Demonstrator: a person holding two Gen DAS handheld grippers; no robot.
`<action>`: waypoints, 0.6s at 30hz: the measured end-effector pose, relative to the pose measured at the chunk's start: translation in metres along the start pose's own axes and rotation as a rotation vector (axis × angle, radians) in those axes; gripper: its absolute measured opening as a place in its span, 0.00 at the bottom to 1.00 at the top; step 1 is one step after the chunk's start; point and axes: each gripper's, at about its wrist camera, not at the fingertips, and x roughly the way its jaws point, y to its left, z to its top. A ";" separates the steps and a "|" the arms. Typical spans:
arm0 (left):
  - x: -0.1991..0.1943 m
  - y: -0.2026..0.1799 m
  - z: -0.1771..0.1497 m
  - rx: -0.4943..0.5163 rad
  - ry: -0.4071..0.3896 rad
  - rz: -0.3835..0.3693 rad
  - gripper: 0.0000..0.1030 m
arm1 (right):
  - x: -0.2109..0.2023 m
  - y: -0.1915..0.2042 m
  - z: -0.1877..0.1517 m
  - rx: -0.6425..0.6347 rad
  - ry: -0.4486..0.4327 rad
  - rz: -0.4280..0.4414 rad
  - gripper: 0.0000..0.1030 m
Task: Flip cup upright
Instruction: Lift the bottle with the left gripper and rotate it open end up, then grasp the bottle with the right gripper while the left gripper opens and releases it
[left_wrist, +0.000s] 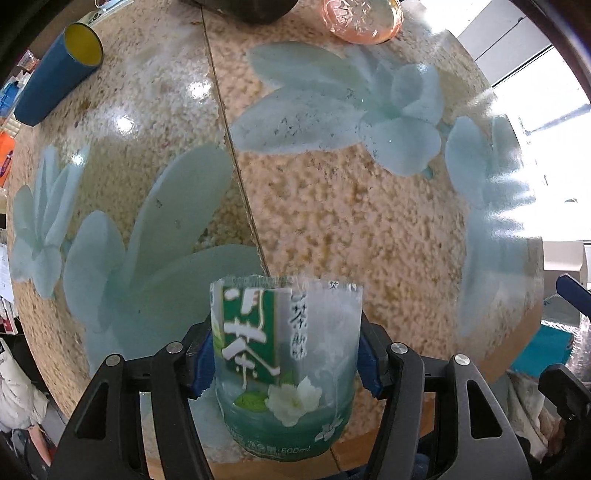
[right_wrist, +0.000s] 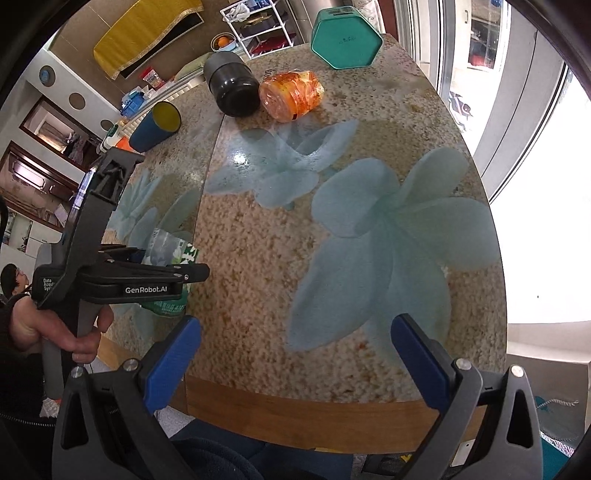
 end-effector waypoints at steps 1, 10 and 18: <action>-0.001 -0.001 0.002 0.000 0.003 0.002 0.66 | 0.000 0.000 0.000 0.001 0.000 0.003 1.00; -0.012 -0.015 0.007 0.036 -0.031 0.032 0.90 | 0.004 0.003 0.002 -0.003 0.004 0.022 1.00; -0.035 -0.026 0.010 0.034 -0.047 0.017 0.99 | -0.001 0.004 0.002 0.009 0.000 0.033 1.00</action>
